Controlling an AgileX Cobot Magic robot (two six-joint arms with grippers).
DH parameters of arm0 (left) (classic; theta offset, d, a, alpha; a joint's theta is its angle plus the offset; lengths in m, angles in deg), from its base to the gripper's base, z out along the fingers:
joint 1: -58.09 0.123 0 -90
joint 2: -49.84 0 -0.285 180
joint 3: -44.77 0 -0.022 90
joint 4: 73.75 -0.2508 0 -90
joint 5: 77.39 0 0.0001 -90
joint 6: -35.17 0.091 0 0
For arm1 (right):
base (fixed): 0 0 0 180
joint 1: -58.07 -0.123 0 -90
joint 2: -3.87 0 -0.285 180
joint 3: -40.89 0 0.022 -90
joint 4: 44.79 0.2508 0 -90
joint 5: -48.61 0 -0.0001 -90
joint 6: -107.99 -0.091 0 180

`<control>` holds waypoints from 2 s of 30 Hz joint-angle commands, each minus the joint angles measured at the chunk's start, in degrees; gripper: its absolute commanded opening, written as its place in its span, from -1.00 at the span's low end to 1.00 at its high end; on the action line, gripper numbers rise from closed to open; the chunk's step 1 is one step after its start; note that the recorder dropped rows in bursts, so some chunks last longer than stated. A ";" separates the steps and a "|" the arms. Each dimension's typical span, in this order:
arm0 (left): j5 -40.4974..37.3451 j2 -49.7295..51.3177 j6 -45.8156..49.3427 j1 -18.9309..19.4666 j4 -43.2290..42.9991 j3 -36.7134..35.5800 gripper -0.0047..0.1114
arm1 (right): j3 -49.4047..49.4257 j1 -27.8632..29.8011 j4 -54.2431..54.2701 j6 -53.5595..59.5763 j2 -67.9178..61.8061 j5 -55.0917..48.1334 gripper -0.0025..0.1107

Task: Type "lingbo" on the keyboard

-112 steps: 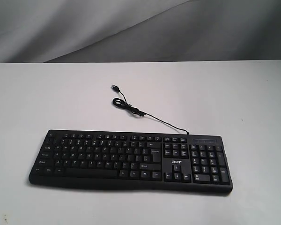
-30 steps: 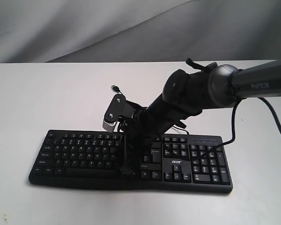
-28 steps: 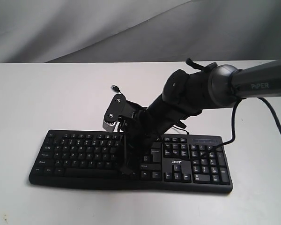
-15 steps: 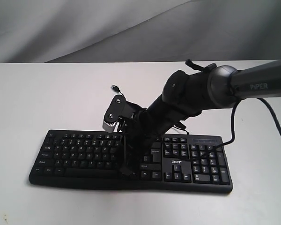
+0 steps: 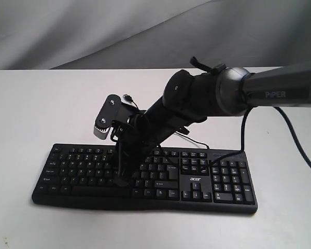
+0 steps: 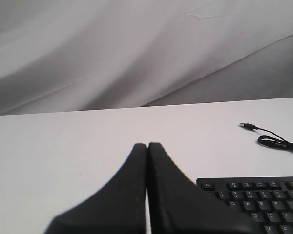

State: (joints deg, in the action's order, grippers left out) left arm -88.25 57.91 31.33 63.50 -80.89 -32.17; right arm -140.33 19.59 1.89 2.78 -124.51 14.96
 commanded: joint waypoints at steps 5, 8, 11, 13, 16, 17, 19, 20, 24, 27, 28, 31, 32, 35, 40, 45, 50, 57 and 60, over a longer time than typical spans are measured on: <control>0.35 -0.28 -0.12 -0.31 -0.01 -0.28 -0.91 | -0.38 1.32 0.06 -0.53 -1.59 0.86 -0.96; 0.35 -0.28 -0.12 -0.31 -0.01 -0.28 -0.91 | -0.27 1.47 0.06 -0.53 -1.82 1.70 -0.96; 0.35 -0.28 -0.12 -0.31 -0.01 -0.28 -0.91 | -0.27 1.79 -0.04 -0.53 -1.82 1.71 -0.96; 0.35 -0.28 -0.12 -0.31 -0.01 -0.28 -0.91 | -0.27 1.79 -0.25 -0.53 -1.82 1.70 -0.96; 0.35 -0.28 -0.12 -0.31 -0.01 -0.28 -0.91 | -0.27 1.79 -0.22 -0.53 -1.82 1.81 -0.96; 0.35 -0.28 -0.12 -0.31 -0.01 -0.28 -0.91 | -0.27 1.79 -0.22 -0.53 -1.82 1.81 -0.96; 0.35 -0.28 -0.12 -0.31 -0.01 -0.28 -0.91 | -0.27 1.79 -0.22 -0.53 -1.82 1.81 -0.96; 0.35 -0.28 -0.12 -0.31 -0.01 -0.28 -0.91 | -0.27 1.79 -0.22 -0.53 -1.82 1.81 -0.96; 0.35 -0.28 -0.12 -0.31 -0.01 -0.28 -0.91 | -0.20 1.90 -0.11 -0.53 -2.73 1.81 -0.96; 0.35 -0.28 -0.12 -0.31 -0.01 -0.28 -0.91 | -0.20 1.90 -0.10 -0.53 -2.99 1.93 -0.96; 0.35 -0.28 -0.12 -0.31 -0.01 -0.28 -0.91 | -0.20 1.90 0.00 -0.53 -2.97 1.93 -0.96; 0.35 -0.28 -0.12 -0.31 -0.01 -0.28 -0.91 | -0.30 1.90 -0.02 -0.53 -2.85 1.93 -0.96; 0.35 -0.28 -0.12 -0.31 -0.01 -0.28 -0.91 | -0.30 1.90 -0.02 -0.53 -2.85 1.93 -0.96; 0.35 -0.28 -0.12 -0.31 -0.01 -0.28 -0.91 | -0.31 1.90 -0.02 -0.53 -2.96 1.93 -0.96; 0.35 -0.28 -0.12 -0.31 -0.01 -0.28 -0.91 | -0.31 2.42 0.10 -0.53 -4.32 1.82 -0.96; 0.35 -0.28 -0.12 -0.31 -0.01 -0.28 -0.91 | -0.31 2.48 0.22 -0.69 -3.13 0.58 -0.96; 0.35 -0.28 -0.12 -0.31 -0.01 -0.28 -0.91 | -0.31 0.45 0.90 -0.69 -1.01 0.30 -0.96; 0.35 -0.28 -0.12 -0.31 -0.01 -0.28 -0.91 | -0.31 -1.11 2.49 -0.69 -1.01 -1.75 -0.96; 0.35 -0.28 -0.12 -0.31 -0.01 -0.28 -0.91 | -0.31 -1.55 2.49 -0.69 -1.01 -1.88 -0.96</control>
State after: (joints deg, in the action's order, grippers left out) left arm -88.25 57.91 31.33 63.50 -80.89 -32.17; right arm -140.74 18.23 3.83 1.92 -126.24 13.79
